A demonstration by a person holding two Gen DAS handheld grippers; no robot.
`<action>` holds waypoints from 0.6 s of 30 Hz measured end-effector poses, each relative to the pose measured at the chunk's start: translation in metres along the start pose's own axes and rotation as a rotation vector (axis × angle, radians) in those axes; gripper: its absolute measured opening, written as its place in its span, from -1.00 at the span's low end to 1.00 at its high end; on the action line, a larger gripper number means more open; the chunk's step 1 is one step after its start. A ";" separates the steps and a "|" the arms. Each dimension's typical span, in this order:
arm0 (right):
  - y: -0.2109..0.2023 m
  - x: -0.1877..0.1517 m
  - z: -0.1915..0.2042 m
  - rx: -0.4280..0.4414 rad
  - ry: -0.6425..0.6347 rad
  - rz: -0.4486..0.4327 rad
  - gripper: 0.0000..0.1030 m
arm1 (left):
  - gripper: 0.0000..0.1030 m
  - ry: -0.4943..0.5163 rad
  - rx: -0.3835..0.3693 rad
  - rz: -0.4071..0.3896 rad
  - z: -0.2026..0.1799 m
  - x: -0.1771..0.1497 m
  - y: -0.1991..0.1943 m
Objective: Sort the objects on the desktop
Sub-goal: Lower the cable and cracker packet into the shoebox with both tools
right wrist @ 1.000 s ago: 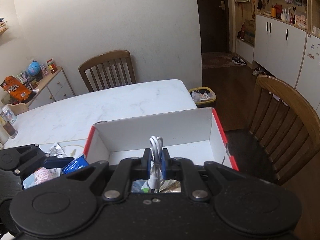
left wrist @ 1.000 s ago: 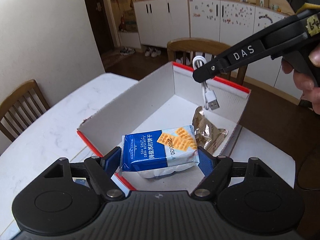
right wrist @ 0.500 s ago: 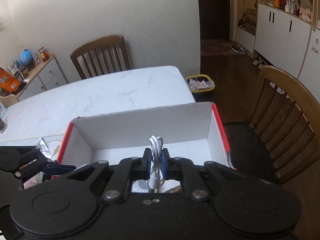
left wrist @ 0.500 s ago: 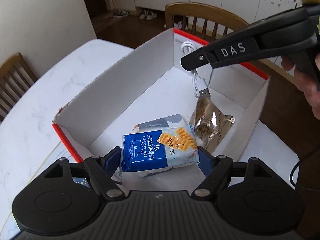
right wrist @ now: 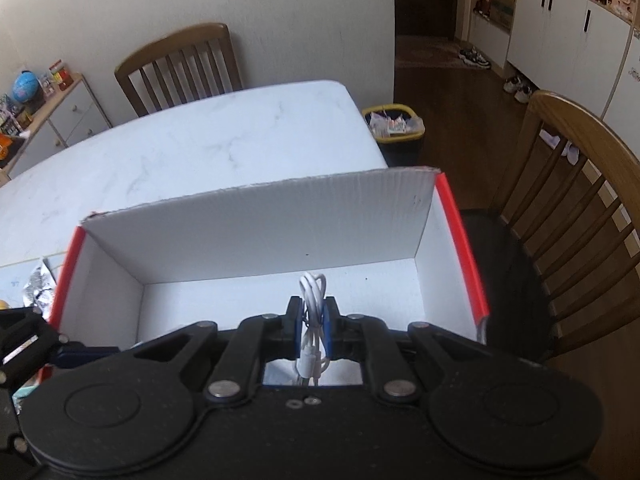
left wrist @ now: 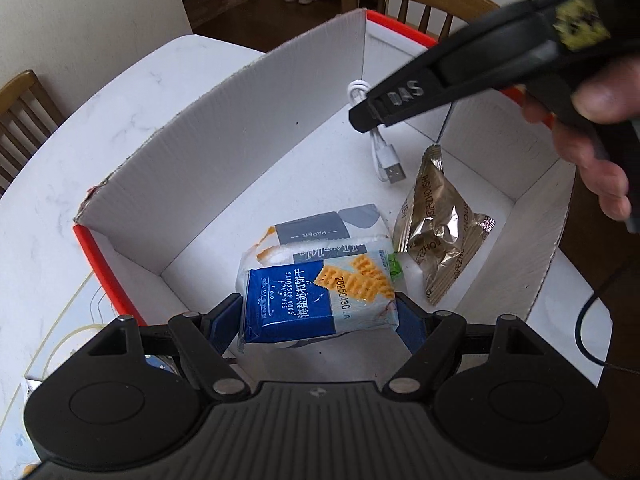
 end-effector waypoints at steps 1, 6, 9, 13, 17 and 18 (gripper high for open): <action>0.003 0.000 0.000 0.000 0.001 0.009 -0.82 | 0.54 -0.001 -0.003 0.005 -0.001 0.000 0.001; 0.022 -0.004 -0.005 -0.002 0.038 0.082 -0.82 | 0.54 0.004 -0.002 0.019 -0.002 0.002 0.004; 0.031 -0.007 -0.007 -0.002 0.056 0.113 -0.82 | 0.54 0.007 -0.002 0.023 -0.002 0.003 0.006; 0.039 -0.008 -0.006 -0.002 0.060 0.134 -0.82 | 0.54 0.011 0.000 0.027 -0.002 0.003 0.009; 0.044 -0.008 -0.007 -0.003 0.063 0.145 -0.82 | 0.54 0.014 0.003 0.032 -0.002 0.005 0.010; 0.045 -0.009 -0.006 -0.005 0.060 0.149 -0.82 | 0.54 0.015 0.004 0.032 -0.002 0.005 0.011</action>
Point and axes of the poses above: each gripper's, at about its wrist camera, not at the fingertips, and y roughly the way its jaws point, z to its left, x to its top, the point moved 9 cm from there along y, roughly the way its jaws point, and after that the axes turned 12 degrees about -y, right-handed, at the moved point
